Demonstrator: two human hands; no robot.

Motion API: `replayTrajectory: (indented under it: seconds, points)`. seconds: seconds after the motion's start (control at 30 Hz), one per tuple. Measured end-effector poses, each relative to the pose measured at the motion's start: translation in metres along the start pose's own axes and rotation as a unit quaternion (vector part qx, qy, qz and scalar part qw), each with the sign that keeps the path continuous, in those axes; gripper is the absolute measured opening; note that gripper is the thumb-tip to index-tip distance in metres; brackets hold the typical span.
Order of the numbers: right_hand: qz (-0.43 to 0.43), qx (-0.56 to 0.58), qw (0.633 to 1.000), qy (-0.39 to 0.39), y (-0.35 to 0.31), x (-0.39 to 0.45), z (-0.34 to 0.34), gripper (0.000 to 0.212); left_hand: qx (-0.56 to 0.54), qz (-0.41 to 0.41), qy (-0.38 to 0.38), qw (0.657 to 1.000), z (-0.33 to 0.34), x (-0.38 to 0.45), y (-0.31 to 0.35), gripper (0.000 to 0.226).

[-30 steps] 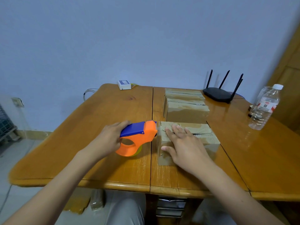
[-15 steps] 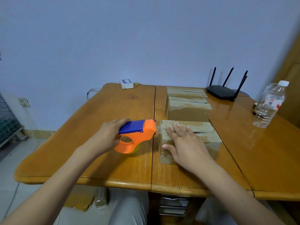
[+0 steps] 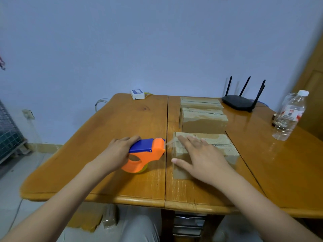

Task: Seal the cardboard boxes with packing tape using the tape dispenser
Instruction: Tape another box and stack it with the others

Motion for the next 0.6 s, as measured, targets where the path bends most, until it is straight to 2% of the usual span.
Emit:
replayTrajectory:
  seconds: [0.2, 0.43, 0.6]
  points:
    - [-0.061, -0.094, 0.994, 0.008, 0.022, 0.017, -0.014, 0.086, 0.031, 0.016, -0.012, 0.999, -0.003, 0.005, 0.019, 0.046]
    - [-0.12, -0.047, 0.992, 0.007, 0.031, 0.034, -0.008, 0.087, 0.074, 0.031, -0.024, 0.996, -0.011, 0.006, 0.032, 0.046]
    - [-0.164, -0.02, 0.984, -0.066, 0.023, 0.046, -0.003, 0.08, 0.108, 0.019, -0.047, 0.993, -0.01, 0.016, 0.043, 0.046]
Point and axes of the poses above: each hand's wrist, its own x-axis towards the middle knuckle, its own z-axis out of the palm, y = z × x, the point moved 1 cm from there along x, towards the middle knuckle, and after that the axes turned 8 degrees about -x, right-handed, at the moved point
